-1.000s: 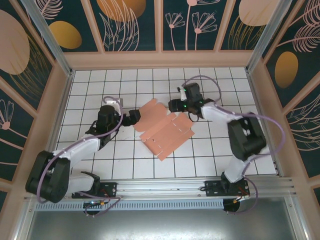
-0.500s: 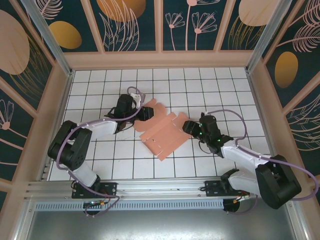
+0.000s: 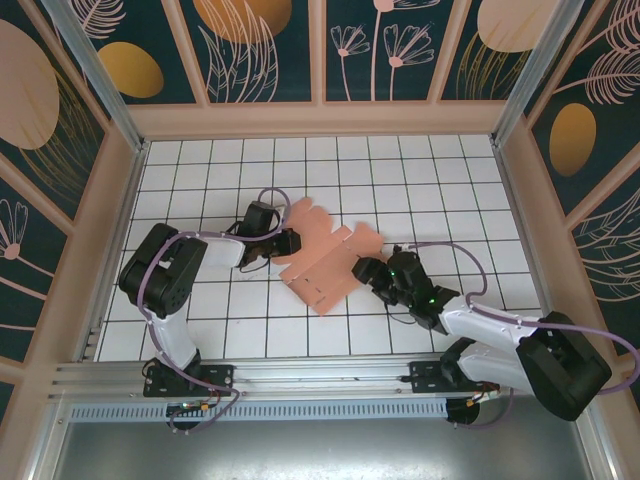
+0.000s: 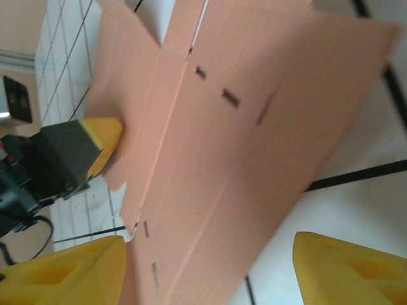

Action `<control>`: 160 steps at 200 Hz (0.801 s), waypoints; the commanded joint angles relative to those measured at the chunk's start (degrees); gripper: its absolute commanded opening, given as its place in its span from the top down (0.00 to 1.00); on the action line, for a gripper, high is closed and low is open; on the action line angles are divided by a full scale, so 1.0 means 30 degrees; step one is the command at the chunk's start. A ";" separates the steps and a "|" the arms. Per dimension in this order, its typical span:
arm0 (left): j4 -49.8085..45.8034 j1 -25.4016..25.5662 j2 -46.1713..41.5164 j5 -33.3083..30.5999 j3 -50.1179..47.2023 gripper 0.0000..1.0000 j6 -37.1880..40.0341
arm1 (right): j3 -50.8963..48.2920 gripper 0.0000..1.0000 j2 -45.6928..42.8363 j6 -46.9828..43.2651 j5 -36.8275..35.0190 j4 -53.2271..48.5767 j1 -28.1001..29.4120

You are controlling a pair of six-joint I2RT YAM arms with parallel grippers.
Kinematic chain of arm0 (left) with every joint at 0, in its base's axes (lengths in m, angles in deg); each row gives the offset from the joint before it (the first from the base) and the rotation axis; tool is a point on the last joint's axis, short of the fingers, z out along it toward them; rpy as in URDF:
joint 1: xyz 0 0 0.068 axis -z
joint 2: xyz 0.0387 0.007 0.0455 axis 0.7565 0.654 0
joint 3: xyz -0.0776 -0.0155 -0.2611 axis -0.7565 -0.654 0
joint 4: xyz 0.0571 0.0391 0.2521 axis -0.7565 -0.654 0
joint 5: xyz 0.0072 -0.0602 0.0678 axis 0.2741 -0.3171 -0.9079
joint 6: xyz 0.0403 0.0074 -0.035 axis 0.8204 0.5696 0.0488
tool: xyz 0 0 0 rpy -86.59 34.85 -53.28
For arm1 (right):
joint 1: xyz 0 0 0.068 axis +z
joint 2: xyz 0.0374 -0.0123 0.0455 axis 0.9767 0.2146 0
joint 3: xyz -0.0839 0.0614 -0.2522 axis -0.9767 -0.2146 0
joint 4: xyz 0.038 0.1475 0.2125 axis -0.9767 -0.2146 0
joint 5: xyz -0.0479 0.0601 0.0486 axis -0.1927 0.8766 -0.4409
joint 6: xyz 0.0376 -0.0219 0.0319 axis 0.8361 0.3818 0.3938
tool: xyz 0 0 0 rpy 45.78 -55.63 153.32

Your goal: Fold the paper box

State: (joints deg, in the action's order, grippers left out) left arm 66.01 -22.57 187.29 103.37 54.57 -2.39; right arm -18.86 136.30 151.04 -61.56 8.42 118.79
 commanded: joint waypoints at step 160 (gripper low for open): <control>-0.0083 -0.0045 0.0333 -0.1418 -0.0672 0.84 -0.1505 | -0.1763 0.51 0.3930 0.5637 -0.0721 0.8934 0.0889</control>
State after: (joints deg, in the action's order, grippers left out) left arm 67.97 -22.63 187.25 100.33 54.07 -6.31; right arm -25.46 146.39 166.28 -64.03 29.74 120.87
